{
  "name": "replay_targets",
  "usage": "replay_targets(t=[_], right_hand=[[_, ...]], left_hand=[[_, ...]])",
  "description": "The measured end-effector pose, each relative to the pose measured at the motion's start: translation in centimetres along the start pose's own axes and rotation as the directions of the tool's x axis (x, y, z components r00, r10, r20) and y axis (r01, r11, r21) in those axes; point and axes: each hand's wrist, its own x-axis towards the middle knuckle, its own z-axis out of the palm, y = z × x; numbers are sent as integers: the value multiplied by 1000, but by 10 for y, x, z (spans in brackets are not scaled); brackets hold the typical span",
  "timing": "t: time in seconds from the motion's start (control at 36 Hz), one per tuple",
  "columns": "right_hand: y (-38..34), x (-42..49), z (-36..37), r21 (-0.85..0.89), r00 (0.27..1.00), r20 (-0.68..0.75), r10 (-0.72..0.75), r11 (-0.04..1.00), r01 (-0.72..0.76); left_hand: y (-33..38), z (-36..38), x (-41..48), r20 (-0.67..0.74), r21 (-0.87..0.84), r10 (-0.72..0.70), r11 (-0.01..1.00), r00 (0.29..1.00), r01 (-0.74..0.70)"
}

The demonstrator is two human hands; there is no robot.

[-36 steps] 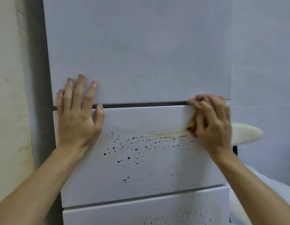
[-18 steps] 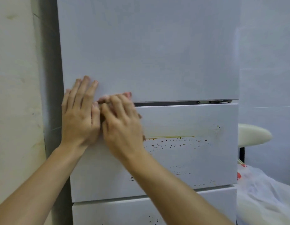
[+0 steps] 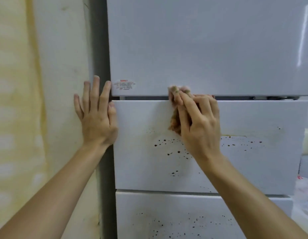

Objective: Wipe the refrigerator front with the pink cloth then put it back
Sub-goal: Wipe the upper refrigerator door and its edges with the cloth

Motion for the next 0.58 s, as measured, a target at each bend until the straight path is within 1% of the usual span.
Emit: replay_targets(t=[0.06,0.08,0.14,0.22,0.28,0.36,0.47,0.53,0.58], right_hand=[[-14,-3,6,70,999,-12,37,997,-36],[-24,-7,10,93,999,1,33,995,-33],[-45,-22,21,104,998,69,-8,995,1],[-71,-55,43,20,963,248,-105,994,104],[-81,-76,54,-56,932,326,-156,981,184],[-92,-106,61,-103,910,377,-173,968,227],[-91,-152,56,-133,845,478,-239,931,339],[-86,-161,54,-147,834,494,-245,922,358],[-86,-158,56,-156,841,490,-229,926,344]], left_hand=[[-16,0,-3,13,56,-36,998,999,35],[-25,-1,-5,22,82,-51,995,998,49],[-43,-1,-10,37,114,-70,991,997,65],[-62,0,-16,46,99,-57,994,997,53],[-66,2,-18,45,62,-44,997,998,41],[-67,5,-17,24,52,-30,998,999,29],[-69,6,-19,-11,64,-18,998,1000,19],[-69,7,-19,-18,64,-19,998,1000,20],[-68,7,-19,-23,73,-7,997,1000,8]])
